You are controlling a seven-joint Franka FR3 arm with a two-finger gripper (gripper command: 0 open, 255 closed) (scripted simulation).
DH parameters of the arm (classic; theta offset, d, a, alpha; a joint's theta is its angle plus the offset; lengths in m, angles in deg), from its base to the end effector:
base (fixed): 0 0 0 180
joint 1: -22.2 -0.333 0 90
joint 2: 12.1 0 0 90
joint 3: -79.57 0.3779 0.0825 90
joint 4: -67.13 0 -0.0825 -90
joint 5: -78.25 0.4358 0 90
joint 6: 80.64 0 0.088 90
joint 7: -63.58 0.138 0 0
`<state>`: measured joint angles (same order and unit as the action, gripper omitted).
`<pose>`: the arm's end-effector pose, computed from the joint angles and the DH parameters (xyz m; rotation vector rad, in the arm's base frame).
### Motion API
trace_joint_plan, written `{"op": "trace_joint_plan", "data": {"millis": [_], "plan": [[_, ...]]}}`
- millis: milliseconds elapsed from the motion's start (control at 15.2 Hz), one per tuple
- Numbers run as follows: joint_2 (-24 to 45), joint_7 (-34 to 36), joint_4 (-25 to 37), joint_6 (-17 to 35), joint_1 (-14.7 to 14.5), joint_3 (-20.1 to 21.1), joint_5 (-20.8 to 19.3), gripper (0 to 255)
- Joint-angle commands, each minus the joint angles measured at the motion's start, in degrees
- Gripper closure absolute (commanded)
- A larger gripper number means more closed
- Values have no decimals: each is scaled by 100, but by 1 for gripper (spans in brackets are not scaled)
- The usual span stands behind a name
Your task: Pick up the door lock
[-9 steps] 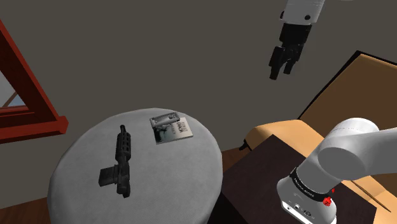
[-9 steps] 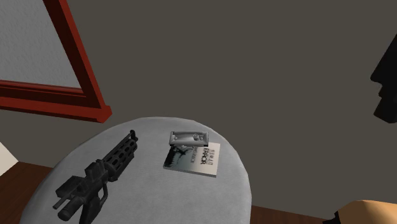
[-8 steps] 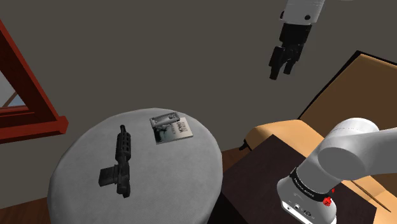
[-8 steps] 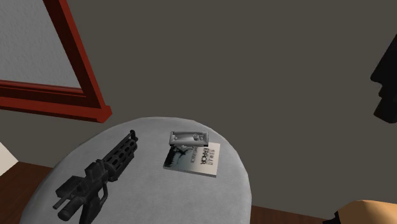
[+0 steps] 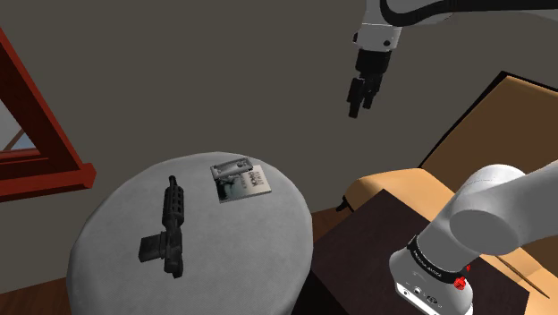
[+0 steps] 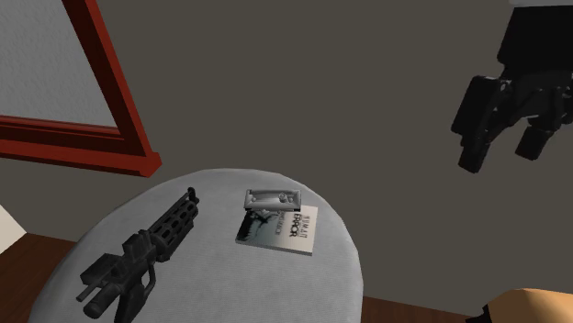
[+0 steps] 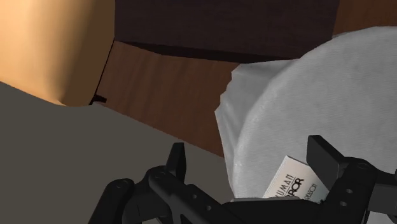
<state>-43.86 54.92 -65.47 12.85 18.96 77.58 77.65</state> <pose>0.3845 0.0051 0.5485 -3.1067 -0.2814 0.1996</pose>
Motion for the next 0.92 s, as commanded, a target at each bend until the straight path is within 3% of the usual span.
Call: {"op": "trace_joint_plan", "data": {"millis": [0,858], "plan": [[380,-287,58,315,-90,-42,-3,0],[3059,-1910,1313,1653,-588,32,181,0]]}}
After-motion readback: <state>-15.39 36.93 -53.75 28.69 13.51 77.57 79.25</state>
